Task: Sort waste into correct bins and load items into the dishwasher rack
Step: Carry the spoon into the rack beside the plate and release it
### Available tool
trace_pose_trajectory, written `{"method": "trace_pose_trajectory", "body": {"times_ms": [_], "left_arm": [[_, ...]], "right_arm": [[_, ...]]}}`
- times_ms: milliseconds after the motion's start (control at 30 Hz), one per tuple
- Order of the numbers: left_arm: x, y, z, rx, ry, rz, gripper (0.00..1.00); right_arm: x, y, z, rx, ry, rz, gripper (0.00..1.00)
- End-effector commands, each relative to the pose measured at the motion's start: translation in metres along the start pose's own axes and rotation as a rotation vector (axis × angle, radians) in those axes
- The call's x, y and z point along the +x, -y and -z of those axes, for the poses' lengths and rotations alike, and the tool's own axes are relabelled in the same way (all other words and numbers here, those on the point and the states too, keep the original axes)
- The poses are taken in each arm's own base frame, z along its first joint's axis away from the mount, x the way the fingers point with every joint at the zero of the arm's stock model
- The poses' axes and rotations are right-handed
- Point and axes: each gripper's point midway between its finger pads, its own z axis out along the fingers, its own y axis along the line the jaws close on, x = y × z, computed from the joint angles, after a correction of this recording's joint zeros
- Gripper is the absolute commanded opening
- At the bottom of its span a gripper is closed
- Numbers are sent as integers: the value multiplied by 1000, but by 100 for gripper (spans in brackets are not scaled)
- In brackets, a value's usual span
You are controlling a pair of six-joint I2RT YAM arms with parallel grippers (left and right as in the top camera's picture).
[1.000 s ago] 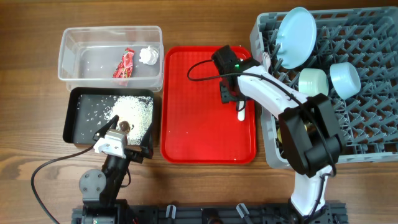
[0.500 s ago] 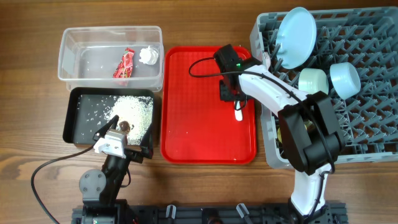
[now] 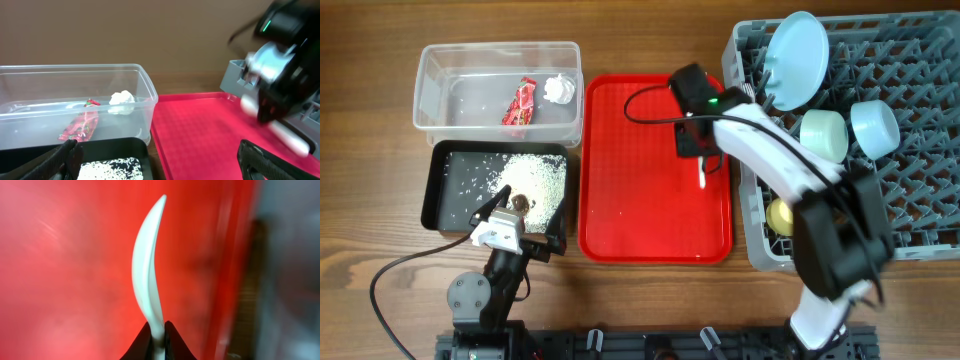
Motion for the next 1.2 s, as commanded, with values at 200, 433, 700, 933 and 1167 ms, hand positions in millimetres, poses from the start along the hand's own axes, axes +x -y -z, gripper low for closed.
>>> {"method": "trace_pose_trajectory", "body": {"times_ms": [200, 433, 700, 933, 1167], "left_arm": [[1, -1, 0, -6, 5, -17, 100], [1, -1, 0, -6, 5, -17, 100], [1, -1, 0, -6, 5, -17, 100], [1, -1, 0, -6, 5, -17, 100], [1, -1, 0, -6, 5, -17, 100]], "right_arm": [[-62, 101, 119, 146, 354, -112, 8], [-53, 123, 71, 104, 219, 88, 5], [-51, 128, 70, 132, 196, 40, 43], [-55, 92, 170, -111, 396, 49, 54], [-18, 55, 286, -283, 646, 150, 100]]}}
